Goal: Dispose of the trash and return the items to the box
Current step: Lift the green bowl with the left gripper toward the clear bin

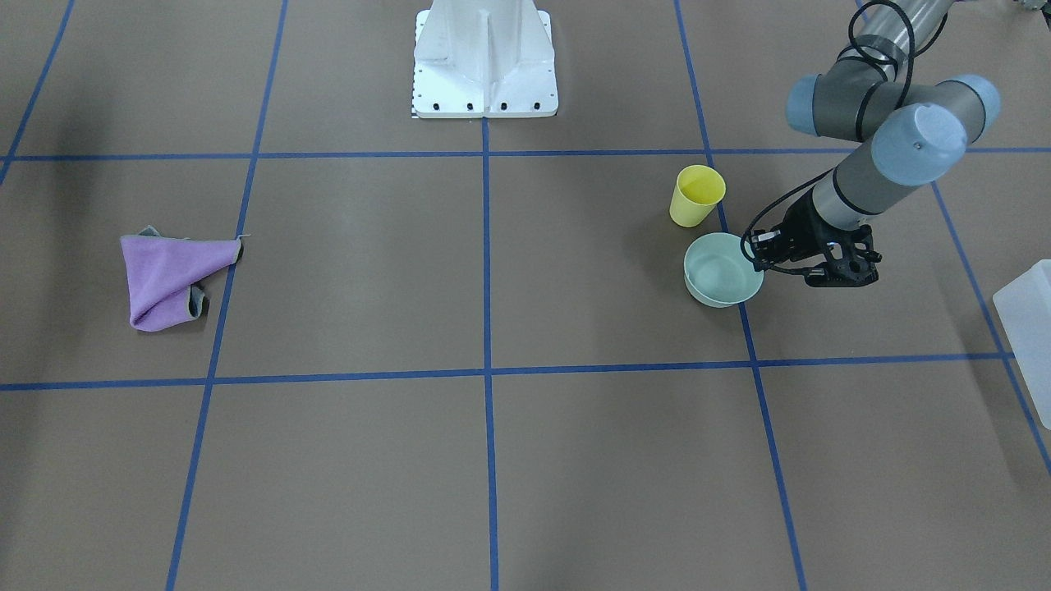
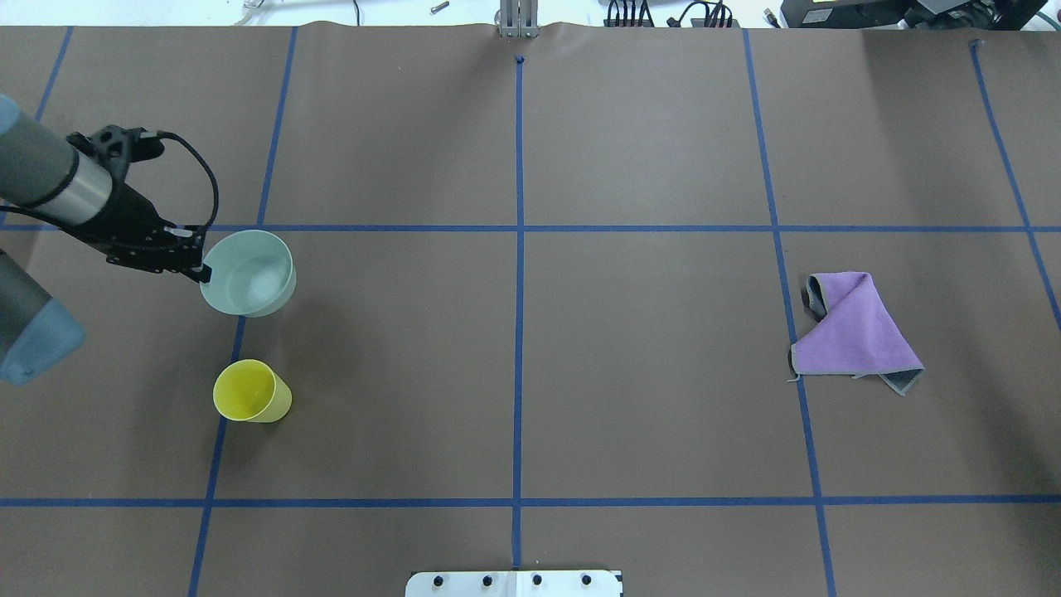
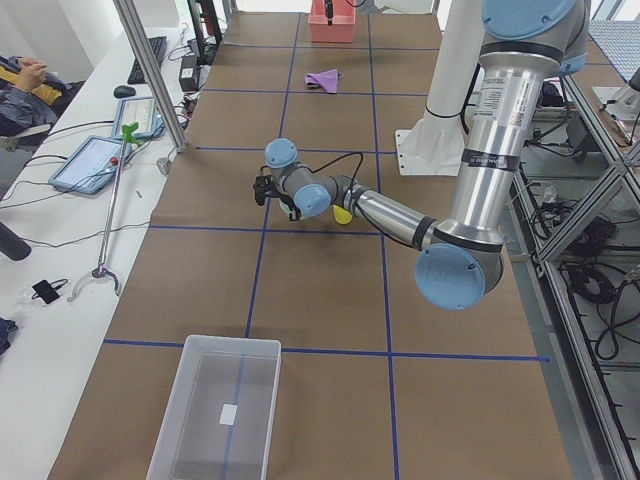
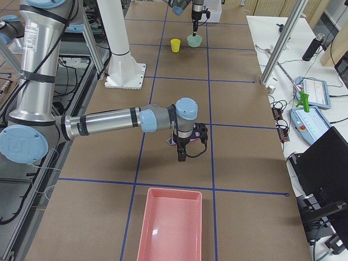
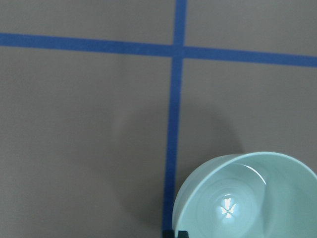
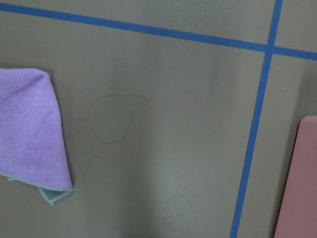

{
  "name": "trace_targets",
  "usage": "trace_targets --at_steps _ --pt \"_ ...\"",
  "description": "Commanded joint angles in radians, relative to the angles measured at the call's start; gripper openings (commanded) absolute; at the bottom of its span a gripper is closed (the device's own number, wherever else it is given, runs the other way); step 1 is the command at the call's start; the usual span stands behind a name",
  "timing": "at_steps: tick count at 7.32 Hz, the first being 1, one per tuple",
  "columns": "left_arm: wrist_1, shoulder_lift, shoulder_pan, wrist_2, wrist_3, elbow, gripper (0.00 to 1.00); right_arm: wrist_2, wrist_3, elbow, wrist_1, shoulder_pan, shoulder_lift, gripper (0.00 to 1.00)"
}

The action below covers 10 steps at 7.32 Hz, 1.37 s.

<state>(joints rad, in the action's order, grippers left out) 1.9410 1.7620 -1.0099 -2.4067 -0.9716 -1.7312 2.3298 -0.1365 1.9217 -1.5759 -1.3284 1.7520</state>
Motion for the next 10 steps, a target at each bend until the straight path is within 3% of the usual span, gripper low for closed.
trace_targets --at_steps 1,2,4,6,7,10 --pt "-0.007 -0.05 -0.253 -0.153 0.191 0.027 0.0 0.0 0.0 -0.003 -0.001 0.0 -0.005 1.0" --pt "-0.014 -0.077 -0.362 -0.154 0.452 0.123 0.0 -0.001 0.0 -0.004 0.001 0.0 -0.006 1.0" --pt "-0.016 -0.064 -0.546 -0.146 0.951 0.427 0.0 -0.001 0.0 -0.003 0.001 0.0 -0.006 1.0" --pt "-0.019 -0.042 -0.62 -0.109 1.065 0.549 0.0 -0.001 0.0 -0.003 0.001 0.0 -0.012 1.0" --pt "-0.022 -0.027 -0.631 -0.021 1.118 0.608 0.0 -0.003 0.0 -0.006 0.001 0.0 -0.012 1.0" --pt "-0.024 0.062 -0.635 0.029 1.104 0.732 0.0 -0.003 0.0 -0.015 0.001 0.0 -0.012 1.0"
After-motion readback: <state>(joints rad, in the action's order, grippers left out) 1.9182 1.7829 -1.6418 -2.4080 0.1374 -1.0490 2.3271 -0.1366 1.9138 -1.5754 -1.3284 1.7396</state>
